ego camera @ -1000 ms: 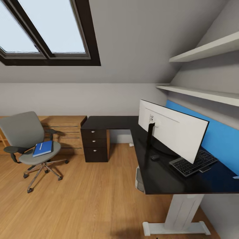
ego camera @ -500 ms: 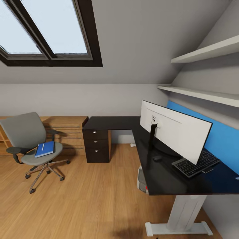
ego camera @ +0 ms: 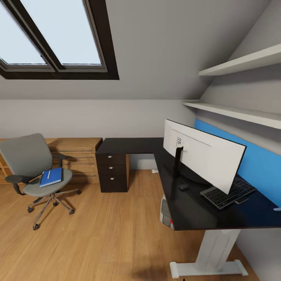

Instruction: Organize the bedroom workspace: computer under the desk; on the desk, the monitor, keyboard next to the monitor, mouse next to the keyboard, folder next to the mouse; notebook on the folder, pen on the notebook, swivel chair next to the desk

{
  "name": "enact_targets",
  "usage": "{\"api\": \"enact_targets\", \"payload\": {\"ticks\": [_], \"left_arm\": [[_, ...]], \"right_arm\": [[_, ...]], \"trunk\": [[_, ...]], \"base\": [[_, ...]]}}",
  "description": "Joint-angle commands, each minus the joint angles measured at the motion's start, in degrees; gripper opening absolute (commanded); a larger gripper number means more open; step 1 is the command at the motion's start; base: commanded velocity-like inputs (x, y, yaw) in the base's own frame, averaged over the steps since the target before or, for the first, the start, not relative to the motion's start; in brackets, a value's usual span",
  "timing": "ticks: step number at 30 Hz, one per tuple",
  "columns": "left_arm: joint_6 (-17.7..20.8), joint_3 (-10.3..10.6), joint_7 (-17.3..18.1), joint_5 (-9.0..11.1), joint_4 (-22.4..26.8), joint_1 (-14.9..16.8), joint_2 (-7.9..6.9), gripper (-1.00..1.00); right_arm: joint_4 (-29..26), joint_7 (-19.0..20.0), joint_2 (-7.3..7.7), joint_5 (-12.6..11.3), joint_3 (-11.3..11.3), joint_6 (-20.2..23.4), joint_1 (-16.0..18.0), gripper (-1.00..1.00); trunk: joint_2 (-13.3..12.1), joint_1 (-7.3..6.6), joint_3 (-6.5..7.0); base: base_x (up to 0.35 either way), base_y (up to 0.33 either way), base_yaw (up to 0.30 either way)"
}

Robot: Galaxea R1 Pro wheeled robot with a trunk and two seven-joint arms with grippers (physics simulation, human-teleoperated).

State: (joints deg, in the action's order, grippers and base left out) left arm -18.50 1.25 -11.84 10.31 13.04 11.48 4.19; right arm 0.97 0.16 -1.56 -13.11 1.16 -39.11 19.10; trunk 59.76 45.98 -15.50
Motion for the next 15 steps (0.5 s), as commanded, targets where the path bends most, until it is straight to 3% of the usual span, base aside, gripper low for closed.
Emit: {"api": "enact_targets", "payload": {"ticks": [1,15], "left_arm": [[-0.21,0.15,-0.12,0.38,-0.03,0.04,-0.03,1.0],[-0.22,0.15,-0.12,0.41,-0.03,0.04,-0.06,1.0]], "right_arm": [[0.09,0.02,-0.1,-0.26,0.15,-0.2,0.07,1.0],[0.08,0.0,0.06,-0.24,0.16,-0.25,0.07,1.0]], "trunk": [[0.05,0.0,-0.07],[0.05,0.0,-0.06]], "base": [[0.0,0.231,-0.012],[0.0,0.305,-0.002]]}}
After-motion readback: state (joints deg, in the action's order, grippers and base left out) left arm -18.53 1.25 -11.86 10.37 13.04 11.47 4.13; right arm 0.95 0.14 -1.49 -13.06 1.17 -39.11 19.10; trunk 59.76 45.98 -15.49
